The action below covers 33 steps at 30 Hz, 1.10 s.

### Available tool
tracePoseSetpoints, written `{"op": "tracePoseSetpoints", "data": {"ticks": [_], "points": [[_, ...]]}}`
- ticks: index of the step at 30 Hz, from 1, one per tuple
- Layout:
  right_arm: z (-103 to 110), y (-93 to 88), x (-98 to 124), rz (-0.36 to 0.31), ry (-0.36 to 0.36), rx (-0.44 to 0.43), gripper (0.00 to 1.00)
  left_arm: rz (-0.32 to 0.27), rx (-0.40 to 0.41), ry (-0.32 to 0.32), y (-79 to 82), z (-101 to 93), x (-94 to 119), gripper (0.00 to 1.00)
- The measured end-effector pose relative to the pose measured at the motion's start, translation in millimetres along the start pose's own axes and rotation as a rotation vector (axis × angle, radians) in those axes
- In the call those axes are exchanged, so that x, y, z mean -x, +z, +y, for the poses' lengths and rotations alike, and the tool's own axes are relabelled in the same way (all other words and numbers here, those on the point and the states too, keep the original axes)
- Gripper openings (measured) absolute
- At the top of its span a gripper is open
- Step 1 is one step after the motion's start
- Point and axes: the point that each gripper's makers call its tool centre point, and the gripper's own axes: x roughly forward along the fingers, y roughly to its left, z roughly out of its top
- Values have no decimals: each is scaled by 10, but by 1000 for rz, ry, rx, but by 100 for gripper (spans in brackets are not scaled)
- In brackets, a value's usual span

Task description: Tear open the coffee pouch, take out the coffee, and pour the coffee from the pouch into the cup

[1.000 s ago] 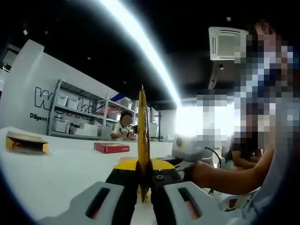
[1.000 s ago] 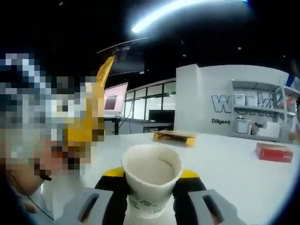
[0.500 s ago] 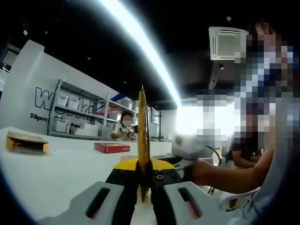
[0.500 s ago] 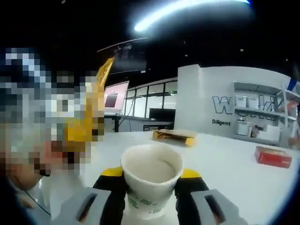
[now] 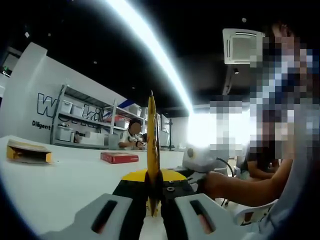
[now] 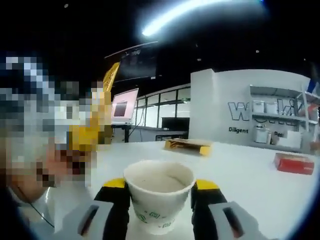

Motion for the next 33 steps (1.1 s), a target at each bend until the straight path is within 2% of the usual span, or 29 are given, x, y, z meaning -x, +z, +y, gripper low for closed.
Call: {"op": "tracePoseSetpoints", "data": {"ticks": [2, 8, 17, 22, 24, 25, 26, 28, 33], "points": [[11, 3, 2, -1, 5, -7, 40, 0, -1, 1, 0, -3, -1, 10], [24, 26, -8, 2, 20, -9, 37, 1, -2, 1, 1, -3, -1, 10], [-26, 263, 7, -24, 26, 14, 37, 0, 0, 2, 4, 9, -9, 10], [-13, 165, -7, 1, 37, 11, 37, 0, 0, 2, 4, 10, -11, 10], [12, 39, -18, 15, 55, -6, 39, 0, 0, 2, 4, 13, -13, 10], [19, -6, -24, 25, 63, -12, 45, 0, 0, 2, 4, 12, -14, 10], [14, -14, -19, -10, 71, -13, 50, 1, 1, 2, 4, 12, -15, 10], [22, -114, 12, 28, 82, -31, 59, 1, 0, 2, 3, 7, -17, 10], [57, -52, 58, 25, 90, -35, 58, 5, -4, 1, -4, -8, -28, 10]]}}
